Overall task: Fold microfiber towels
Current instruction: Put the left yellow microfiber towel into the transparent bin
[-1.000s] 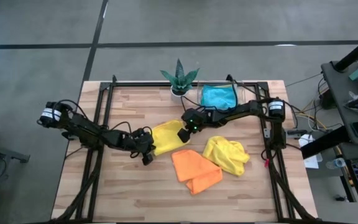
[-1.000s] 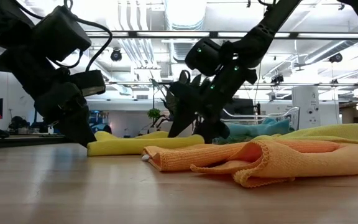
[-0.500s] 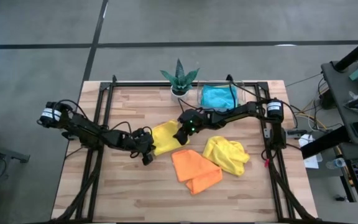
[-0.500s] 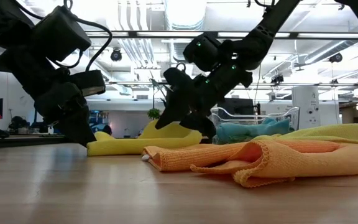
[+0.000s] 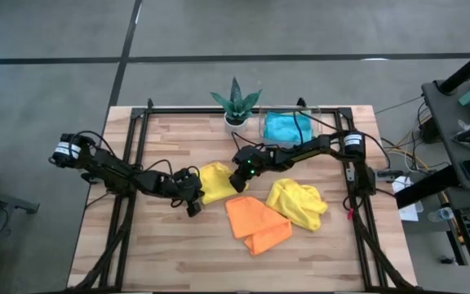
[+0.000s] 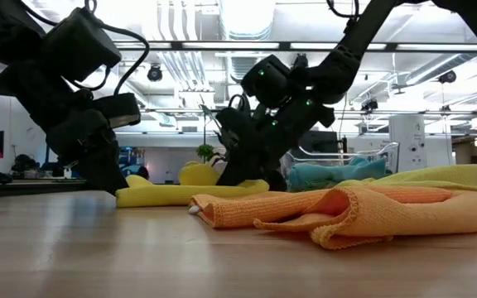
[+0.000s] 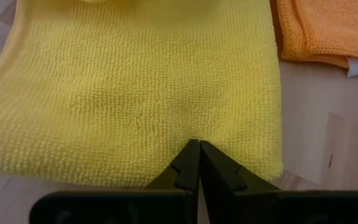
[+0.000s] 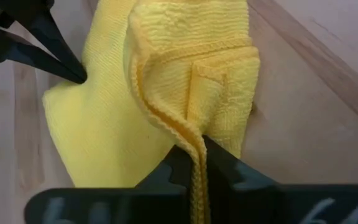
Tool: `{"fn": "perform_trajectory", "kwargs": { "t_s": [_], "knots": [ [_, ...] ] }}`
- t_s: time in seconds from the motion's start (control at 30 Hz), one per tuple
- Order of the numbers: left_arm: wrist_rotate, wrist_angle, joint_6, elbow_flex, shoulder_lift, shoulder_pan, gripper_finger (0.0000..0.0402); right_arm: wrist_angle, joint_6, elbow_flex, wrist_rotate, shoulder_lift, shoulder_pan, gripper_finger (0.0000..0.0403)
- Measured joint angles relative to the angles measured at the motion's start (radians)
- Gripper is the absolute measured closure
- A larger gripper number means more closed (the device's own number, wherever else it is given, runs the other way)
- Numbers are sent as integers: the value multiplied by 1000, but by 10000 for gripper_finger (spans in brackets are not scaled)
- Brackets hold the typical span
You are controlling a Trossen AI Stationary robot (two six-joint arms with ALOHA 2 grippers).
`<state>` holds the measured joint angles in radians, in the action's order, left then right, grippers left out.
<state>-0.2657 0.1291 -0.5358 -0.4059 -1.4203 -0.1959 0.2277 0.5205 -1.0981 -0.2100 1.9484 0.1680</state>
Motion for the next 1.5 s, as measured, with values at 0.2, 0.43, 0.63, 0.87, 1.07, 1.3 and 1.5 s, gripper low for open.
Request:
{"fn": "perform_trajectory", "kwargs": {
  "t_s": [0.2,0.43,0.63,0.87,1.07,1.3,1.5],
  "knots": [
    [8,-3,-7,0,18,0,402,-22,-50,3,0,-49,0,393],
    [20,-4,-7,0,137,-1,399,-91,-109,3,1,-162,5,394],
    [25,-13,21,0,253,0,348,-146,-137,-2,1,-243,16,394],
    [10,-11,72,-1,383,-1,301,-316,-191,-28,11,-388,39,394],
    [-55,-8,182,-1,488,-1,299,-462,-181,-27,38,-556,80,394],
    [-228,-5,358,-1,594,-1,299,-603,-146,-27,136,-762,153,394],
    [-399,-3,470,-1,663,0,299,-700,-127,-25,359,-890,226,394]
  ]
}}
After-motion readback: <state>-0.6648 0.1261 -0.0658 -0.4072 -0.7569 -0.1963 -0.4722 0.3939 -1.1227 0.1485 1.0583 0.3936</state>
